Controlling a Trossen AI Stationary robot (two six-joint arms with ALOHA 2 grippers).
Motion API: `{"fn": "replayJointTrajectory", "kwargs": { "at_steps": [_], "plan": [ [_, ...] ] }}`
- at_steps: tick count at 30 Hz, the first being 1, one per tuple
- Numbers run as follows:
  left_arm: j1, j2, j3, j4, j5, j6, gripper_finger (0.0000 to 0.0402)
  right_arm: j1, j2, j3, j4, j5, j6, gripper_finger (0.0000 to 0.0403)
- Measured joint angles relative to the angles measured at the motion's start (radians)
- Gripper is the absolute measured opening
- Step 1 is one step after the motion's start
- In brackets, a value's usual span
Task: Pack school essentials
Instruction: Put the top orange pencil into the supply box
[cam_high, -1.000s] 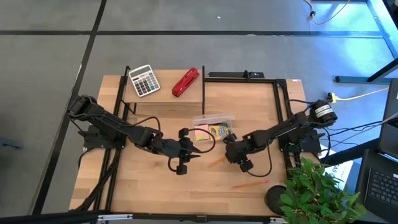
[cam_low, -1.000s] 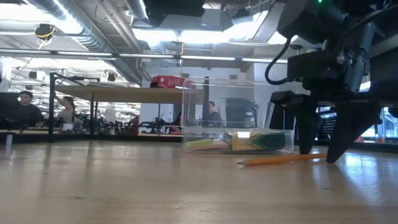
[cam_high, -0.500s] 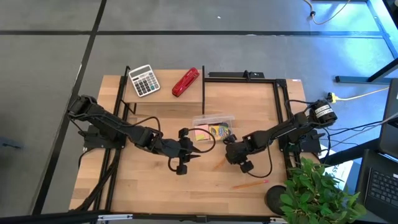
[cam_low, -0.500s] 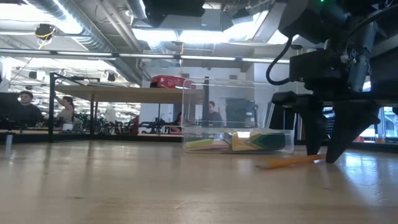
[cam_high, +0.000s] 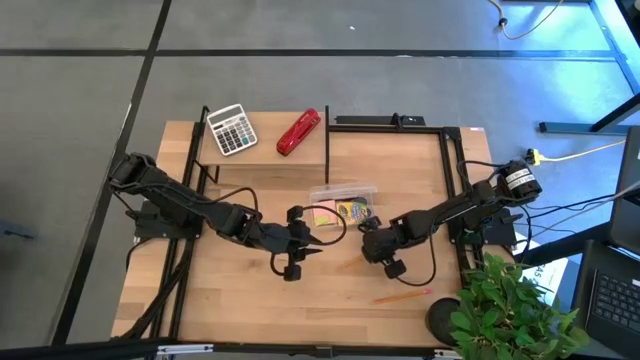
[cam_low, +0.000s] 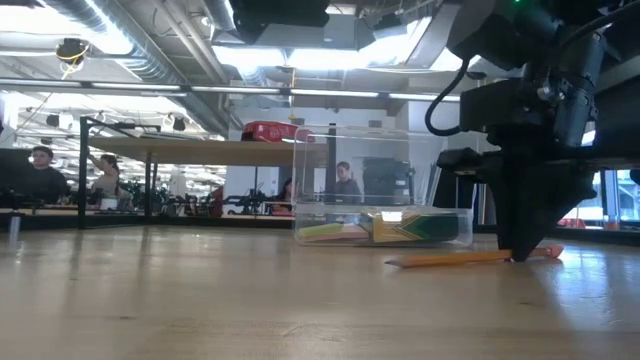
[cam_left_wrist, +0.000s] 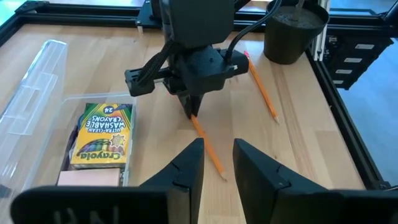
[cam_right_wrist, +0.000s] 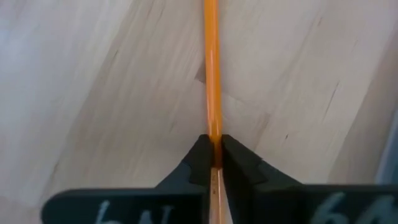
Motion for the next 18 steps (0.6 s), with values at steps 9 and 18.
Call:
{"fn": "replayJointTrajectory", "kwargs": {
  "at_steps": [9,18],
  "plan": [
    [0.0,0.0,0.0,0.0,0.0,0.0,0.0078,0.0,0.0,-0.001,0.017,0.004,0.049,0.0027],
    [0.0,0.0,0.0,0.0,0.0,0.0,0.0078,-0.002,-0.001,-0.002,0.026,-0.027,0.123,0.0021]
  ]
}}
